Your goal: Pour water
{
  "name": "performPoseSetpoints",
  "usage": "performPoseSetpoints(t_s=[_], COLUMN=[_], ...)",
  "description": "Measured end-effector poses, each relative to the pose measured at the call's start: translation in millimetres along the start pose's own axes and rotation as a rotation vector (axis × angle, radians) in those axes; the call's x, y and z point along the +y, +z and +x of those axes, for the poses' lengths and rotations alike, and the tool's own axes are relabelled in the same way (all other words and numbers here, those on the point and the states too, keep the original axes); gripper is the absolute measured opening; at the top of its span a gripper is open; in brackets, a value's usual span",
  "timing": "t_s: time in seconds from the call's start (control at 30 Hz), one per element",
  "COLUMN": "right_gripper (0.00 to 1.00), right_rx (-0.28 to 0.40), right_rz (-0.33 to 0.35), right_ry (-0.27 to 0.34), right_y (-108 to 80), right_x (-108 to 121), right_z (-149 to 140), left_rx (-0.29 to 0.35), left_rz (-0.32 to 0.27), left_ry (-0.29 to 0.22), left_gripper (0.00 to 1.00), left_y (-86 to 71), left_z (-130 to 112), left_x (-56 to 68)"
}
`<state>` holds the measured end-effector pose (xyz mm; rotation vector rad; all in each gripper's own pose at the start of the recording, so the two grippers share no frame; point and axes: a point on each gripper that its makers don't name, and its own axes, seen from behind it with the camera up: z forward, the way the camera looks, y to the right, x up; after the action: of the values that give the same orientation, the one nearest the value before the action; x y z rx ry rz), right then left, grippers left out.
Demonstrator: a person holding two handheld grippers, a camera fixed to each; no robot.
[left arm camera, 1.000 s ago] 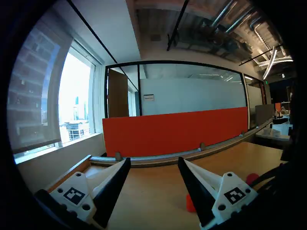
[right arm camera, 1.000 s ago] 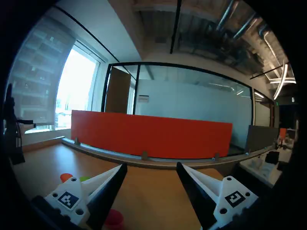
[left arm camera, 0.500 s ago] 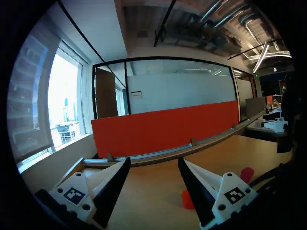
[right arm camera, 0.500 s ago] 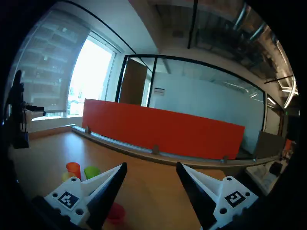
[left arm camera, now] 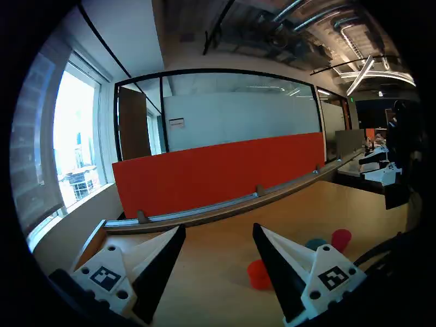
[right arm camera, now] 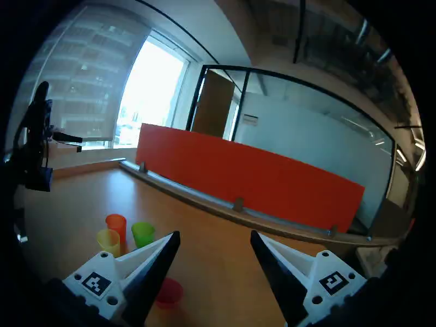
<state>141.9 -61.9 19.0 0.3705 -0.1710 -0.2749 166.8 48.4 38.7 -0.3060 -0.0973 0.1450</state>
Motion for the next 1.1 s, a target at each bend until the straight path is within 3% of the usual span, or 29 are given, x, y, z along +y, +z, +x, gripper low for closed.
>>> performPoseSetpoints(t_s=[0.4, 0.9, 1.1], right_gripper=[1.00, 1.00, 1.00], right_rx=[-0.037, -0.070, -0.093], right_rz=[0.058, 0.152, 0.182], right_ry=[-0.043, 0.000, -0.013], right_y=[6.3, 11.6, 14.8], right_x=[-6.9, -14.3, -19.0], right_z=[-1.5, 0.0, -4.9], left_rx=[-0.037, -0.070, -0.094], left_rz=[-0.062, -0.154, -0.194], left_ry=[0.052, 0.084, 0.093], left_gripper=[0.91, 0.91, 0.91], left_y=[9.1, 22.6, 30.7], left_z=[-4.6, 1.4, -1.8], left_x=[10.4, 25.9, 33.8])
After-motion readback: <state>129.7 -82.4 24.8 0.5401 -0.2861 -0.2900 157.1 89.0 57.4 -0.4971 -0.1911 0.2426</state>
